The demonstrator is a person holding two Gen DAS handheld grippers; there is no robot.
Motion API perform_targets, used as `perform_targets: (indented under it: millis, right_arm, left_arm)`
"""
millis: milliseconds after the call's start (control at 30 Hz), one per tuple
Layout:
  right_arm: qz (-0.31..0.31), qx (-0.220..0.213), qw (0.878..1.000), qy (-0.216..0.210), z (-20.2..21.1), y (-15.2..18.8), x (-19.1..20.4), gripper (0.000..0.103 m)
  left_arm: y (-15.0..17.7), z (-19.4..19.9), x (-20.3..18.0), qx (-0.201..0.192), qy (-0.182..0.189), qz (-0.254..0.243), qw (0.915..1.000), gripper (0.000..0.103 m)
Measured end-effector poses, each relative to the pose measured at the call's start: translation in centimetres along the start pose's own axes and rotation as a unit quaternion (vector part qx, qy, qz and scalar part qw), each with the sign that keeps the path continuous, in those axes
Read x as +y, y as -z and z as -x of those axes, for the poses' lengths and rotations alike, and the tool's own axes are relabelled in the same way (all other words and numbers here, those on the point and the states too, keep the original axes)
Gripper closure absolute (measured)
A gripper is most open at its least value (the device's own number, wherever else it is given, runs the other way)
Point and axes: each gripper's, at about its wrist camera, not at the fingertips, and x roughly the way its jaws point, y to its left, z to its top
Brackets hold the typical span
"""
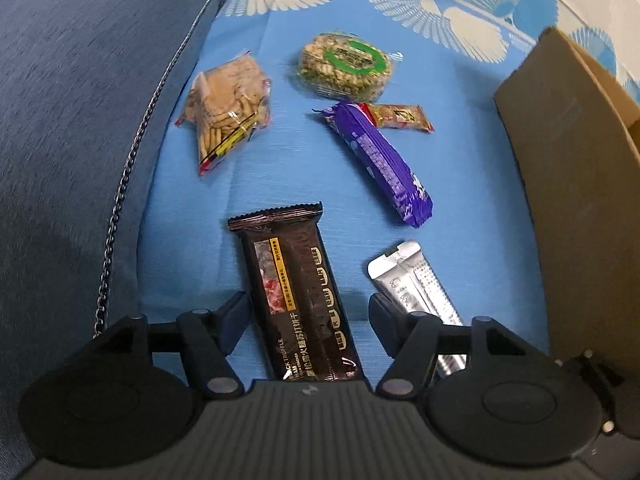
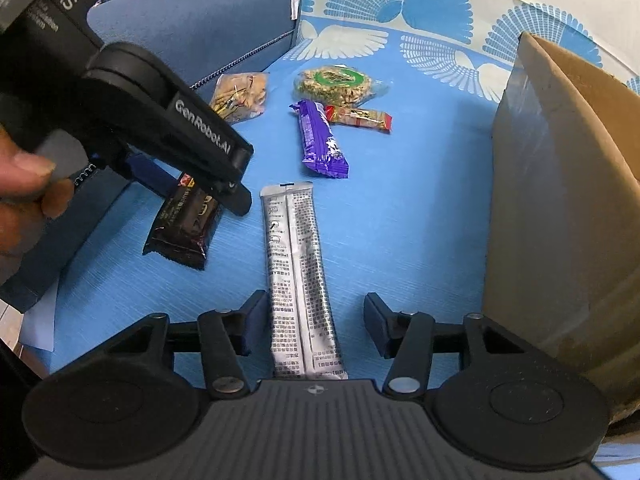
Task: Organize snacks
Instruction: 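Close the left tool on the dark chocolate bar while the right tool regrasps the silver bar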
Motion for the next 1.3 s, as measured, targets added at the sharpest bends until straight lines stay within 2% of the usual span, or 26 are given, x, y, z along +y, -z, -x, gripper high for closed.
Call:
perform_targets:
  millis: [33,100,167,200,267,433,500,567,667,867,1033,1100,1200,1233,1300]
  right_arm:
    - [0.002,-0.001,1.000,0.001,0.0,0.0,0.0,0.050]
    - [0.009,-0.003,1.000,0.003,0.0,0.1,0.1,0.063]
    - [0.020,-0.009,1.000,0.003,0.3,0.2,0.5,0.072]
    - [0.022,-0.011,1.000,0.003,0.4,0.2,0.6,0.074]
    - [0.025,-0.016,1.000,0.009,0.8,0.2,0.9,0.084]
    - [0.013,-0.027,0.999,0.018,1.7,0.1,0.7,0.085]
    - [0.008,-0.026,0.999,0.019,1.6,0.2,0.5,0.081]
    - [-0.001,-0.023,1.000,0.016,1.2,0.1,0.3,0.059]
    - [-0.011,-0.026,1.000,0.006,0.9,-0.2,0.0,0.047]
    - [-0.016,-0.026,1.000,0.008,-0.2,-0.8,-0.3,0.035]
    - [-0.033,-0.008,0.999,0.000,-1.5,-1.0,-0.9,0.033]
    - [-0.022,-0.010,1.000,-0.009,-1.4,-0.9,-0.4,0.036]
    - [-0.005,-0.014,0.999,-0.041,-1.0,-0.8,0.5,0.055]
    - [0.004,-0.015,0.999,-0.043,-0.9,-0.7,0.8,0.065]
    - [0.008,-0.018,0.999,-0.039,-0.9,-0.7,1.0,0.069]
  left_arm:
    - [0.1,0.0,-0.2,-0.001,-0.006,-0.009,0.9999,0.035]
    - [0.3,0.0,-0.6,-0.005,-0.023,-0.035,0.9991,0.042]
    - [0.5,0.2,-0.8,-0.010,-0.030,-0.052,0.9981,0.051]
    - [0.5,0.3,-0.8,-0.011,-0.028,-0.053,0.9981,0.054]
    - [0.5,0.5,-0.5,-0.013,-0.028,-0.047,0.9984,0.059]
    - [0.4,0.5,-0.1,-0.009,-0.017,-0.039,0.9991,0.059]
    - [0.4,0.5,-0.1,-0.009,-0.015,-0.037,0.9992,0.058]
    - [0.5,0.5,-0.2,-0.008,-0.015,-0.037,0.9992,0.056]
    - [0.6,0.5,-0.2,-0.009,-0.017,-0.040,0.9990,0.054]
    - [0.6,0.4,0.0,-0.009,-0.018,-0.036,0.9992,0.053]
    - [0.6,0.5,0.1,-0.009,-0.017,-0.035,0.9992,0.053]
    - [0.6,0.5,0.1,-0.009,-0.017,-0.035,0.9992,0.053]
    - [0.6,0.5,0.1,-0.009,-0.017,-0.035,0.9992,0.053]
    - [0.6,0.5,0.1,-0.009,-0.017,-0.036,0.9992,0.054]
    - [0.6,0.5,0.0,-0.009,-0.017,-0.040,0.9990,0.056]
